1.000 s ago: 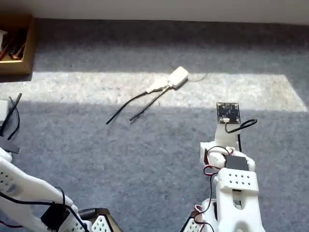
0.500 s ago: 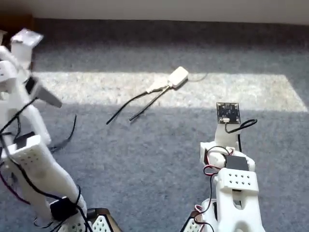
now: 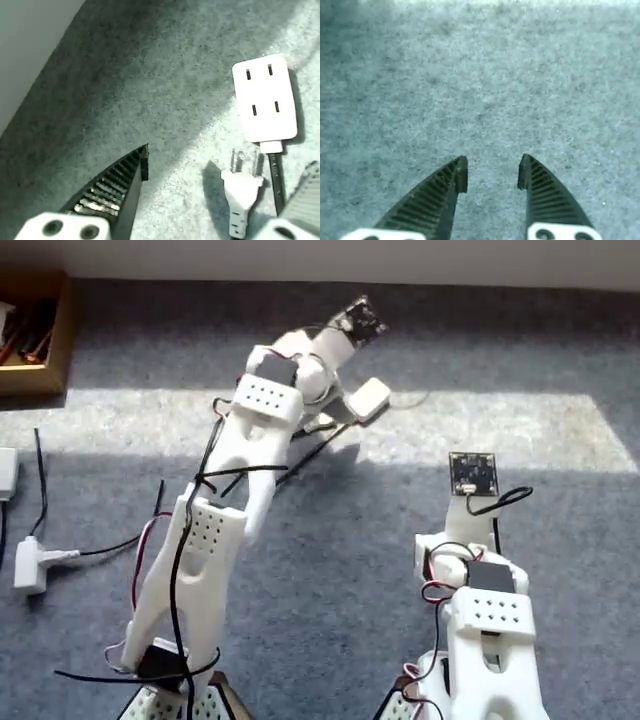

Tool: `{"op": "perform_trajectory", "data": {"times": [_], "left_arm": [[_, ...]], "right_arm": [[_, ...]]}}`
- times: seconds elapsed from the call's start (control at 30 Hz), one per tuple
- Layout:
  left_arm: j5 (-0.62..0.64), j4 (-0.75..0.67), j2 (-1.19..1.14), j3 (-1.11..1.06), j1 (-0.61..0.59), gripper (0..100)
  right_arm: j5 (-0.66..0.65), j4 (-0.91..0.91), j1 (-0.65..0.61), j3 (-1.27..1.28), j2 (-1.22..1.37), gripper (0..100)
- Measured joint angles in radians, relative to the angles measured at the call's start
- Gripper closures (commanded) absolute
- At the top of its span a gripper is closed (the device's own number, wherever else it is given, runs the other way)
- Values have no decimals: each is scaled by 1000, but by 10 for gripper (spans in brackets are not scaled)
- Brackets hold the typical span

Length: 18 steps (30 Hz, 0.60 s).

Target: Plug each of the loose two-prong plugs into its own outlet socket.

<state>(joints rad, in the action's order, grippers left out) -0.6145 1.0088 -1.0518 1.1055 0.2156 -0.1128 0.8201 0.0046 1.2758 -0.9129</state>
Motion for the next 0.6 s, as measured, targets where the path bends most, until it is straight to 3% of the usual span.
{"op": "perform_trajectory", "data": {"times": [0.3, 0.6], "left_arm": [[8, 74, -57, 127, 2, 561], [166, 700, -106, 382, 46, 561]], "right_arm": [[0, 0, 0, 0, 0, 832], [0, 0, 0, 0, 0, 832]]}}
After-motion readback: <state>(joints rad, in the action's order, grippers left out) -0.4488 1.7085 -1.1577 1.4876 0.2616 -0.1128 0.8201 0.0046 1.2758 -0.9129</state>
